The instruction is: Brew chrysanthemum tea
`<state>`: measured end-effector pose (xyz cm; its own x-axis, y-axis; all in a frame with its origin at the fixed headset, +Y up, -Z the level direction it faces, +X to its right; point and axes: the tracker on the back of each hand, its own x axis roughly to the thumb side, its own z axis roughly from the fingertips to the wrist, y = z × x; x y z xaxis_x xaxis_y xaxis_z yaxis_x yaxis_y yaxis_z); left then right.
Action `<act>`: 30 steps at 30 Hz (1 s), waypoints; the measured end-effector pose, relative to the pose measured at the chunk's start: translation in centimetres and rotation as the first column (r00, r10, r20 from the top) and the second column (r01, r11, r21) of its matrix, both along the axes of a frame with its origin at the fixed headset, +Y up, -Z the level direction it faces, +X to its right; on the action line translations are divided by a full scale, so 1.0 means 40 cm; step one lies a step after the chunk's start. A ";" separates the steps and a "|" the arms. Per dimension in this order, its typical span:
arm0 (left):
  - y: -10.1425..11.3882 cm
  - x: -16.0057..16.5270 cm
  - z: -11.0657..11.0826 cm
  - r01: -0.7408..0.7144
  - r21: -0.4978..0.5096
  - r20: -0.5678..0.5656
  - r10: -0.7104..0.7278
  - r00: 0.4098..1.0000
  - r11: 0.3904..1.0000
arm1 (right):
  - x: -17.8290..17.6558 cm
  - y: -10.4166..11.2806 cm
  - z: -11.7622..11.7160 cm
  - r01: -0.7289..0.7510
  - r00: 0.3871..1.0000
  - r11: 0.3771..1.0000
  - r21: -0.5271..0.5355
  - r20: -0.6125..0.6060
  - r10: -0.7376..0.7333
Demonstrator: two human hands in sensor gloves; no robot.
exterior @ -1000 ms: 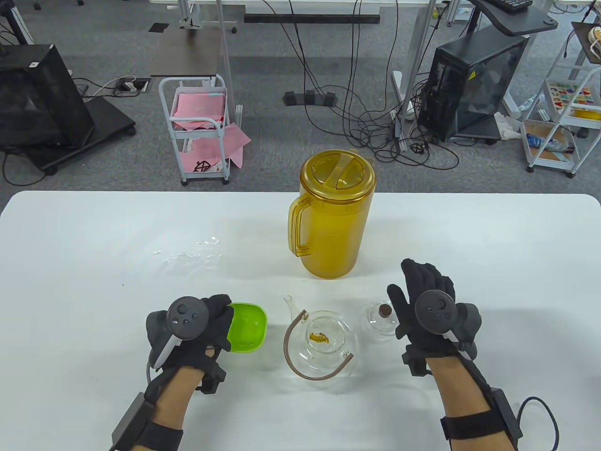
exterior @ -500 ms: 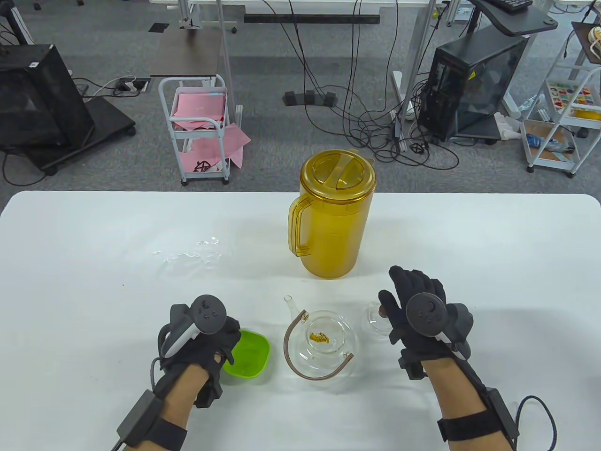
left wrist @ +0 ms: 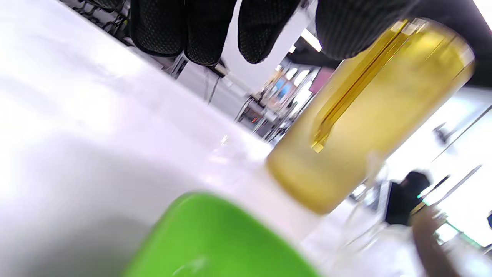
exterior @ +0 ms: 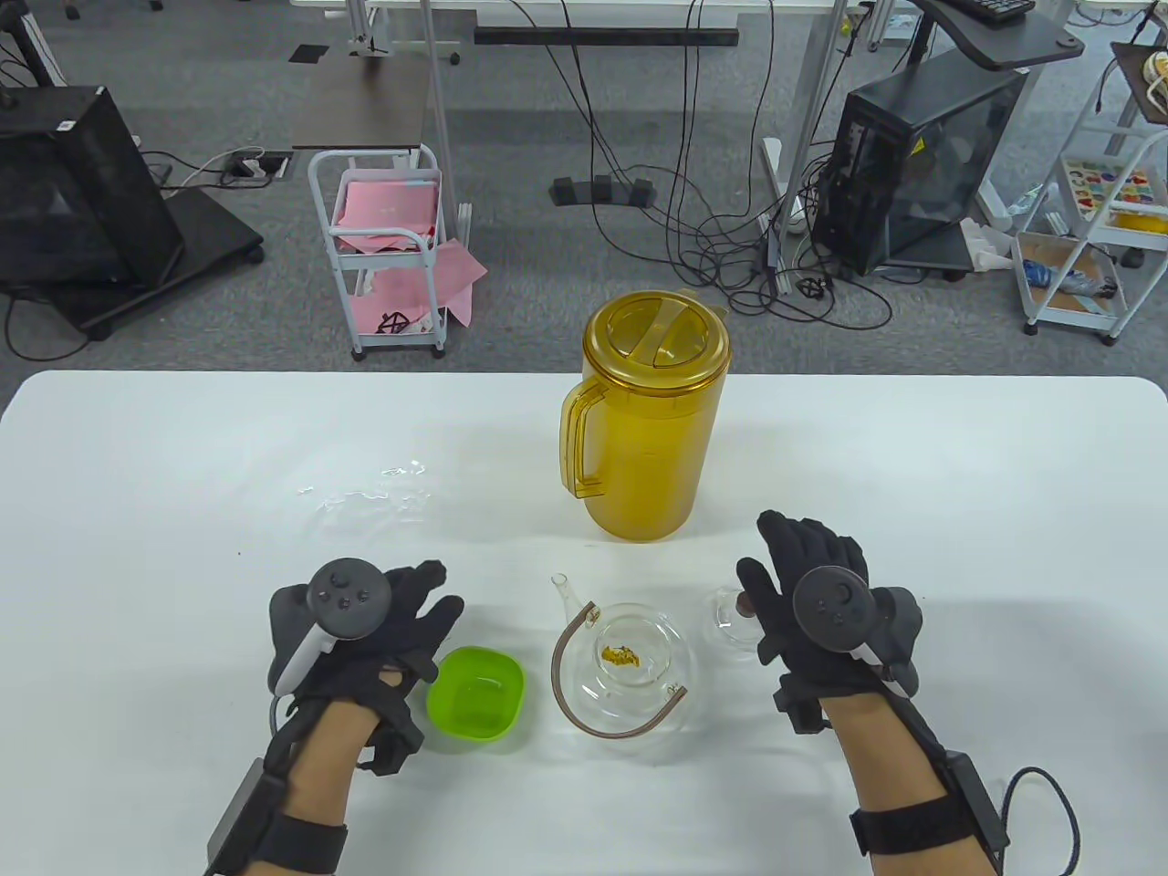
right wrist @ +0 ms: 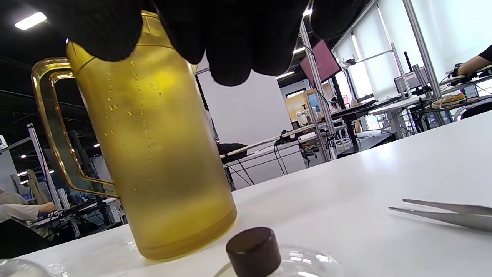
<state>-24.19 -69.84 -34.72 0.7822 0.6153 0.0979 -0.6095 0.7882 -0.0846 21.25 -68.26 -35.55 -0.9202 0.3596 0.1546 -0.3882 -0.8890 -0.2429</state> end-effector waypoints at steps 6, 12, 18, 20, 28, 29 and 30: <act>0.086 0.027 -0.015 -0.302 0.115 0.081 0.294 0.952 0.946 | 0.015 -0.002 -0.007 0.035 0.999 0.999 -0.014 0.006 -0.035; 0.154 0.110 -0.097 -0.316 0.130 0.071 0.309 0.948 0.940 | 0.013 -0.006 -0.004 0.043 0.999 0.999 -0.011 -0.006 -0.043; 0.184 0.217 -0.191 -0.337 -0.077 0.051 0.341 0.939 0.938 | 0.057 -0.035 -0.026 0.085 0.996 0.994 -0.069 0.046 -0.082; 0.199 0.249 -0.221 -0.333 -0.039 0.022 0.334 0.942 0.942 | 0.079 -0.043 -0.032 0.097 0.994 0.992 -0.086 0.066 -0.091; 0.198 0.309 -0.307 -0.419 -0.080 -0.058 0.415 0.908 0.904 | 0.083 -0.023 -0.027 0.118 0.992 0.991 -0.058 0.057 -0.114; 0.193 0.314 -0.315 -0.432 -0.094 -0.062 0.428 0.902 0.897 | 0.080 -0.022 -0.027 0.117 0.992 0.991 -0.057 0.053 -0.114; 0.190 0.318 -0.321 -0.435 -0.096 -0.068 0.430 0.900 0.895 | 0.079 -0.022 -0.027 0.117 0.992 0.991 -0.057 0.052 -0.114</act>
<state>-11.49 -62.26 -47.55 0.4387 0.8985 -0.0150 -0.8931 0.4341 -0.1183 24.43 -69.15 -36.62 -0.8778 0.4712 0.0859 -0.4783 -0.8524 -0.2112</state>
